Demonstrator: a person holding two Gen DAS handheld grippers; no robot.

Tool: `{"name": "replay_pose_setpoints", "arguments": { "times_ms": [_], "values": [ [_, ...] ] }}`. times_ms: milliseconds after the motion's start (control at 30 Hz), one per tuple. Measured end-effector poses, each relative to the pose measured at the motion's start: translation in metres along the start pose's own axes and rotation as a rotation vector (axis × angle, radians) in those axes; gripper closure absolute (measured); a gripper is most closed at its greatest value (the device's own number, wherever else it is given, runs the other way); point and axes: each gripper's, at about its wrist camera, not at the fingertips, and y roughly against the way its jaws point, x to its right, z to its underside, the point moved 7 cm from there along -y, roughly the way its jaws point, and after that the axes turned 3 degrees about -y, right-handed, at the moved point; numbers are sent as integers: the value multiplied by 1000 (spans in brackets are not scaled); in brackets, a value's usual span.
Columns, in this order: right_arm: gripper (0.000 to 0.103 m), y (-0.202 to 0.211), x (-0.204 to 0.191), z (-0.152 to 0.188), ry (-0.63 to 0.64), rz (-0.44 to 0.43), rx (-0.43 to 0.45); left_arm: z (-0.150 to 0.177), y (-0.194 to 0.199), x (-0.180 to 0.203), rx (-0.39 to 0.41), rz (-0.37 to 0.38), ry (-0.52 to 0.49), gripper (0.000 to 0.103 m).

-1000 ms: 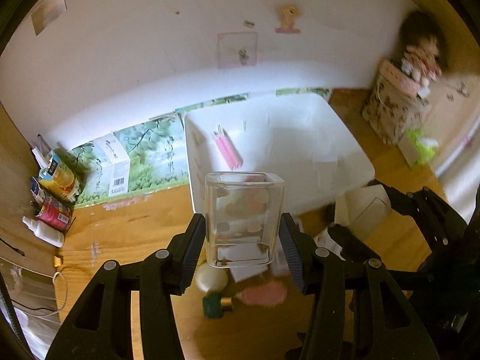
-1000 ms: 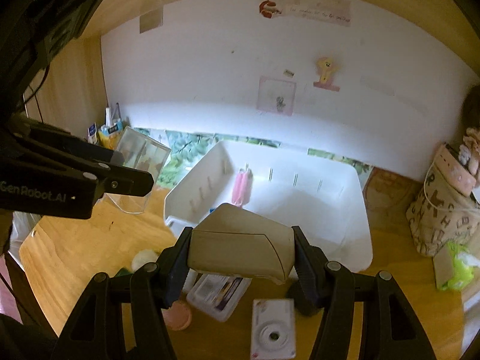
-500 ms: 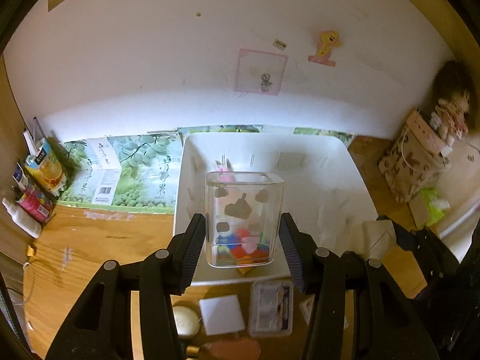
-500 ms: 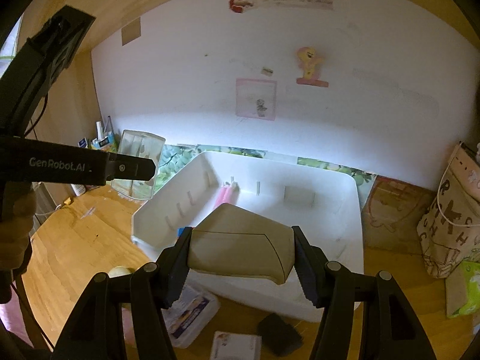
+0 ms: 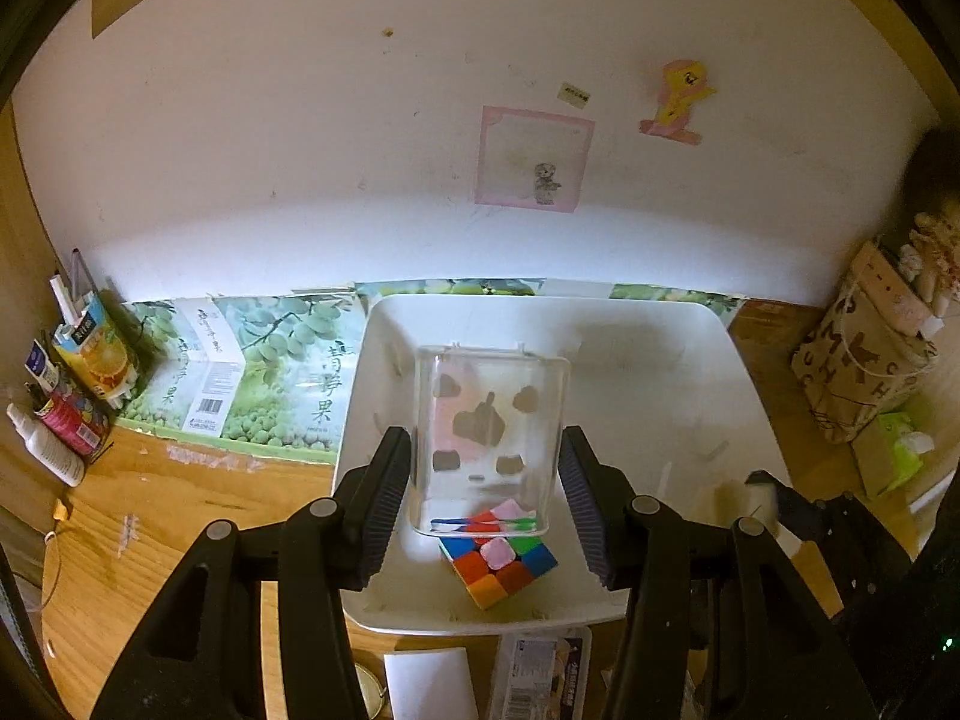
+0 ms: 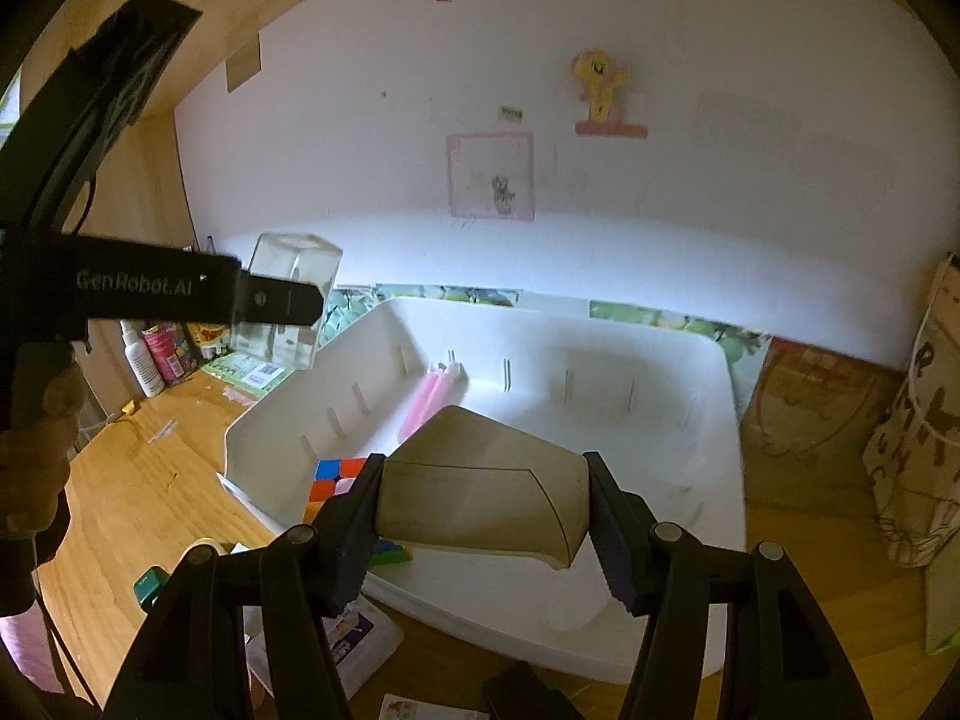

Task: Organize rigid objects
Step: 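Open both tools to drop the clear box and beige case into the bin, then withdraw both tools from the bin back over the desk items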

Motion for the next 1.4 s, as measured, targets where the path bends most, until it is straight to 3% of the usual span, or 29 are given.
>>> {"name": "replay_pose_setpoints", "arguments": {
  "times_ms": [67, 133, 567, 933, 1133, 1400],
  "values": [
    [32, 0, 2, 0, -10, -5, 9, -1, 0, 0, 1, -13, 0, 30],
    [26, 4, 3, 0, -24, -8, 25, -4, 4, 0, 18, -31, 1, 25],
    [21, 42, -10, -16, -7, 20, 105, -12, 59, -19, 107, -103, 53, 23],
    [20, 95, -31, -31, 14, 144, 195, -3, 120, -41, 218, -37, 71, 20],
    [20, 122, -40, -25, -49, 189, 214, 8, 138, -55, 221, -20, 76, 17],
    [17, 149, -63, -4, -105, 240, 220, 35, 148, -73, 169, 26, 79, 17]
  ]
}}
